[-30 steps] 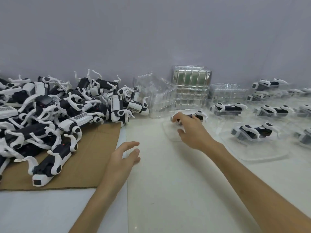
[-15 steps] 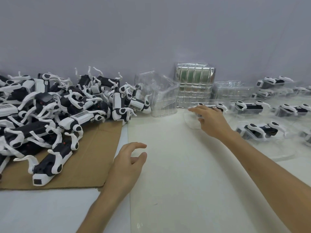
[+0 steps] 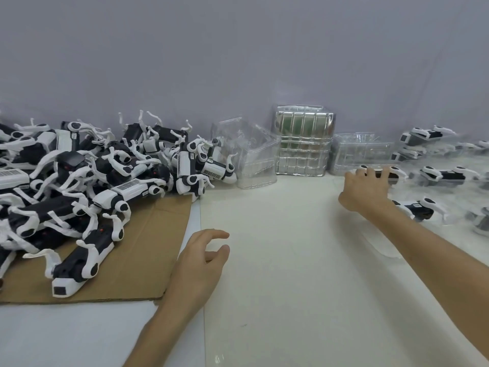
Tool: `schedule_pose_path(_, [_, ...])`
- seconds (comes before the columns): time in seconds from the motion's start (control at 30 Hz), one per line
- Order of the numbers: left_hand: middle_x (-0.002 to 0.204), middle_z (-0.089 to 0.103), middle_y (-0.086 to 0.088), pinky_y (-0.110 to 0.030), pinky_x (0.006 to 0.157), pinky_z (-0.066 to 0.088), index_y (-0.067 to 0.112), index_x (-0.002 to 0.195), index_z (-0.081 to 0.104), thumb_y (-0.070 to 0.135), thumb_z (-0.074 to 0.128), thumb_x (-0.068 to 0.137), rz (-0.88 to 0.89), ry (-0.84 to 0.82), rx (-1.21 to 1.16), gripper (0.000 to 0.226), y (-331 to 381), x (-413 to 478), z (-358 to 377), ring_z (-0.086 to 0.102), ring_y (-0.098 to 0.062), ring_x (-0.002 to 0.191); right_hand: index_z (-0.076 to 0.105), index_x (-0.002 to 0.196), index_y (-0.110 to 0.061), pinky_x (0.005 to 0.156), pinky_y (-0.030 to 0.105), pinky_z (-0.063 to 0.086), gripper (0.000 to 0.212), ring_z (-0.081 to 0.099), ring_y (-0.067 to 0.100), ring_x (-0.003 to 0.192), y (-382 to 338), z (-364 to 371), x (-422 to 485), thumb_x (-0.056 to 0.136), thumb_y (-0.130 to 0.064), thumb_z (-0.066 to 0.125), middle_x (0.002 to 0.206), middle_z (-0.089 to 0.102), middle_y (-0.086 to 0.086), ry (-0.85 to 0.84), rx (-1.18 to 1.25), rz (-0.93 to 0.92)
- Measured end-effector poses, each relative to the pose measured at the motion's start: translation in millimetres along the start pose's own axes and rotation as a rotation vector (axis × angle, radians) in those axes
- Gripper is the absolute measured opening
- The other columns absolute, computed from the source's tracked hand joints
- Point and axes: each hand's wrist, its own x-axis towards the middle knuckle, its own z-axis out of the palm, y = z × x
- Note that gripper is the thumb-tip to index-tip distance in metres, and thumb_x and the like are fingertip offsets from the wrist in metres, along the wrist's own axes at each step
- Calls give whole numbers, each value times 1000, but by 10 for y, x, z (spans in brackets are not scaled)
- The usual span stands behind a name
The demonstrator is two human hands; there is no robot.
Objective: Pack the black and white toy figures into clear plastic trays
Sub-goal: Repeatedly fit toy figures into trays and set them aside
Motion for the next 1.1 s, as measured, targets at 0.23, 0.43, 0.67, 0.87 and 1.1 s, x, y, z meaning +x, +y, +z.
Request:
schedule_pose_path(0.23, [116,49,35,-20,75,44,43,103,60,27,56,98,42,-8,66,17,-2,-7,7,58,14,88,43,144,-12,118,59,3,51,25,32,146,49,-106,12,96,-30,45,155,35,13,-73,46,24])
schedule_pose_path(0.43, [118,45,33,-2,80,37,38,105,59,23,56,97,155,-46,241,18,-29,-38,60,56,10,99,55,132,-17,94,43,45,41,55,32,119,-252,-434,-77,92,-25,59,134,58,7,150,545,-207])
schedule_pose_path(0.67, [146,30,22,-20,102,22,41,127,48,38,44,100,270,-174,611,27,-84,-79,147,25,1,129,24,155,-24,84,39,52,77,61,24,113,-926,-826,-56,91,-27,67,161,25,-6,273,608,-583])
schedule_pose_path(0.87, [145,31,21,-20,100,20,40,128,48,37,44,100,290,-170,600,29,-84,-68,133,25,-1,130,50,137,-22,88,41,48,46,58,26,118,-1302,-846,58,94,-32,64,145,48,-2,231,484,-525])
schedule_pose_path(1.1, [139,36,21,-22,101,25,38,130,47,37,42,100,303,-149,642,30,-71,-62,160,31,-4,125,64,114,-15,89,38,39,26,62,25,104,-1280,-675,-252,98,-34,60,117,66,-2,513,730,-444])
